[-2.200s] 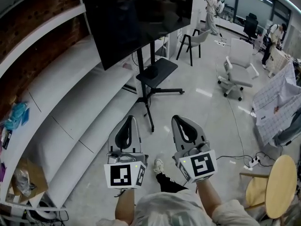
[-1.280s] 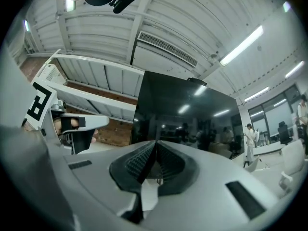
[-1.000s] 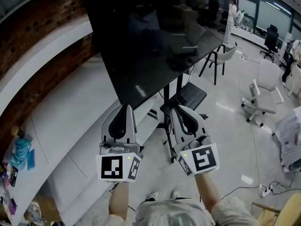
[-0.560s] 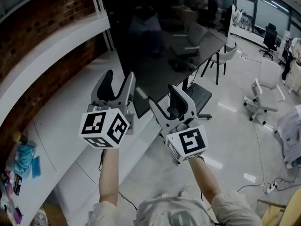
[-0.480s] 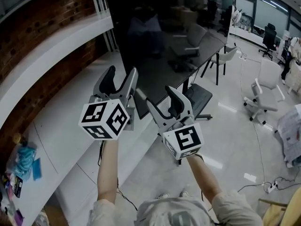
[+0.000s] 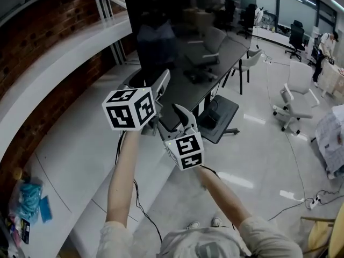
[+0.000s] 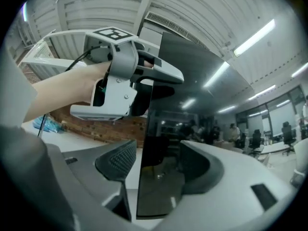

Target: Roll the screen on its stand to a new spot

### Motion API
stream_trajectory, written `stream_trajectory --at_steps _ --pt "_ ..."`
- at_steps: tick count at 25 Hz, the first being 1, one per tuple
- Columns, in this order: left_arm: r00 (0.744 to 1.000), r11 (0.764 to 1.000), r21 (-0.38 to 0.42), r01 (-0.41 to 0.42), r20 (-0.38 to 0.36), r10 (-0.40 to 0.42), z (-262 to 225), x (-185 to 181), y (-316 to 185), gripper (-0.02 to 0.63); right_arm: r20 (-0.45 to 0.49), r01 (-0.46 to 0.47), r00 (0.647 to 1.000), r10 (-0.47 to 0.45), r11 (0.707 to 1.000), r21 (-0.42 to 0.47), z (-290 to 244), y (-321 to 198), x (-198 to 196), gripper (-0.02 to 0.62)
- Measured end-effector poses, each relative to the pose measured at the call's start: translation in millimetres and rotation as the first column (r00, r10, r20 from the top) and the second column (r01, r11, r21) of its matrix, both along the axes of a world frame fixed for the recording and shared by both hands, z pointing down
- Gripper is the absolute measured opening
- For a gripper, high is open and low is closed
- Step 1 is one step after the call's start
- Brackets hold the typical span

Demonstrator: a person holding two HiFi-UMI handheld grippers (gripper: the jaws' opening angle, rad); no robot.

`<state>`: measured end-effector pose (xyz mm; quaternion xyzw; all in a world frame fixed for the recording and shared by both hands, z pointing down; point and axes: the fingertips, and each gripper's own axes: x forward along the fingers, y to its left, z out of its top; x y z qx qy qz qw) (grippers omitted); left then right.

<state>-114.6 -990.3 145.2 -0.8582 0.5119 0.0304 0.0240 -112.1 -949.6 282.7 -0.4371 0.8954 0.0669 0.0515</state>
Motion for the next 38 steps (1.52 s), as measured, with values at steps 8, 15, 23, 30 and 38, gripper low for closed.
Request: stream_trajectory --at_steps 8,15,23,30,38 --pt "0.995 0.998 0.025 0.064 0.07 -0.066 2 -1 2 0.184 -0.012 -0.064 0.998 0.064 0.998 -0.014 10 -8 -10 0.268" --pt "0.998 0.999 -0.018 0.043 0.052 -0.042 1 3 12 0.176 -0.009 -0.153 0.988 0.154 0.987 0.038 14 -10 -10 0.27" --pt "0.999 0.999 0.011 0.052 -0.007 -0.052 1 12 20 0.175 0.022 -0.264 0.964 0.263 0.963 0.053 13 -12 4 0.27" --pt "1.0 1.0 0.003 0.006 -0.009 -0.006 4 36 24 0.169 0.036 -0.439 0.899 0.437 0.896 0.062 10 -21 35 0.27" --pt "0.998 0.997 0.047 -0.058 -0.007 0.058 7 70 44 0.17 0.051 -0.448 0.894 0.445 0.89 0.085 18 -4 69 0.261"
